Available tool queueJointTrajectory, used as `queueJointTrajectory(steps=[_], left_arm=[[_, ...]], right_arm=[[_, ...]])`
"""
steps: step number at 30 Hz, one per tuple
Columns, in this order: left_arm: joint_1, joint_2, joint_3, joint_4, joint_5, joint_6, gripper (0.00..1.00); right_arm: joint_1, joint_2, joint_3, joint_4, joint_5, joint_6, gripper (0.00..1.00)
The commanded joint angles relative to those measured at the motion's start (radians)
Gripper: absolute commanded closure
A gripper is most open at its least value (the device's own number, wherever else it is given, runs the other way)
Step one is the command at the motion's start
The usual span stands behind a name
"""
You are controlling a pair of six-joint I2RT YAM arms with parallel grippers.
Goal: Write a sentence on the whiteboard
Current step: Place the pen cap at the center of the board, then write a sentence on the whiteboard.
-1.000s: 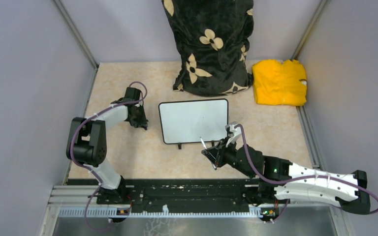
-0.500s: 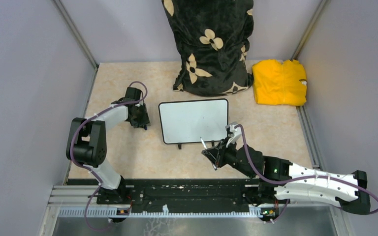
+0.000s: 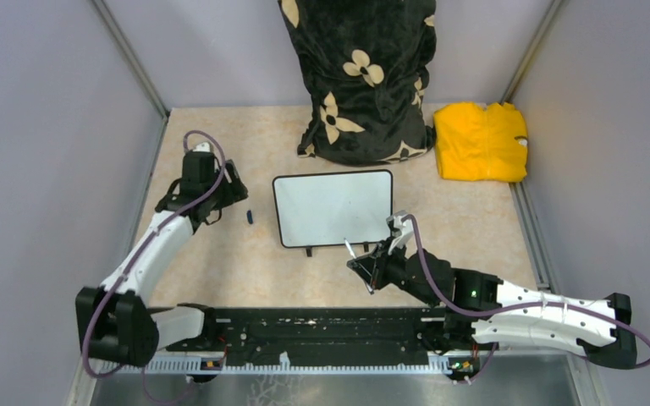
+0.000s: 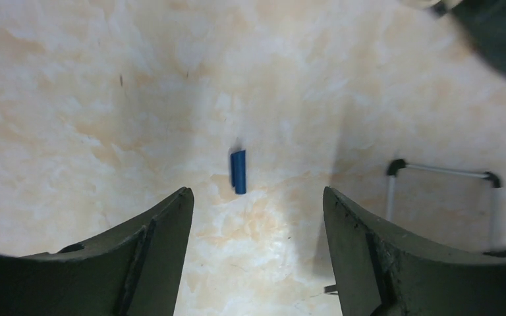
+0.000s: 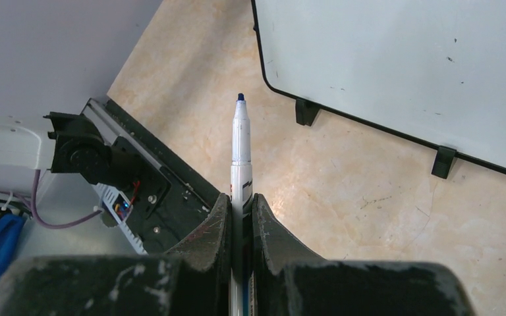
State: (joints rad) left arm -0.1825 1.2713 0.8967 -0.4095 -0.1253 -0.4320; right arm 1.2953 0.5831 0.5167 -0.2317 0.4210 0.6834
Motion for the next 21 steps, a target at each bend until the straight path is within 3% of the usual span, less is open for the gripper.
queueJointTrajectory(steps=[1, 8, 11, 21], left_arm=[[0.000, -0.197, -0.050, 0.126, 0.025, 0.045, 0.23], [-0.001, -0.324, -0.121, 0.300, 0.272, 0.115, 0.20], [-0.003, -0.336, -0.135, 0.338, 0.350, 0.112, 0.02], [-0.075, -0.427, -0.185, 0.505, 0.634, 0.089, 0.01]], right_arm=[[0.002, -0.012, 0.000, 0.021, -0.018, -0.016, 1.00], [0.003, -0.060, -0.044, 0.057, -0.016, -0.049, 1.00], [0.003, -0.075, -0.058, 0.067, -0.010, -0.070, 1.00], [0.002, -0.114, -0.063, 0.100, 0.003, -0.149, 1.00]])
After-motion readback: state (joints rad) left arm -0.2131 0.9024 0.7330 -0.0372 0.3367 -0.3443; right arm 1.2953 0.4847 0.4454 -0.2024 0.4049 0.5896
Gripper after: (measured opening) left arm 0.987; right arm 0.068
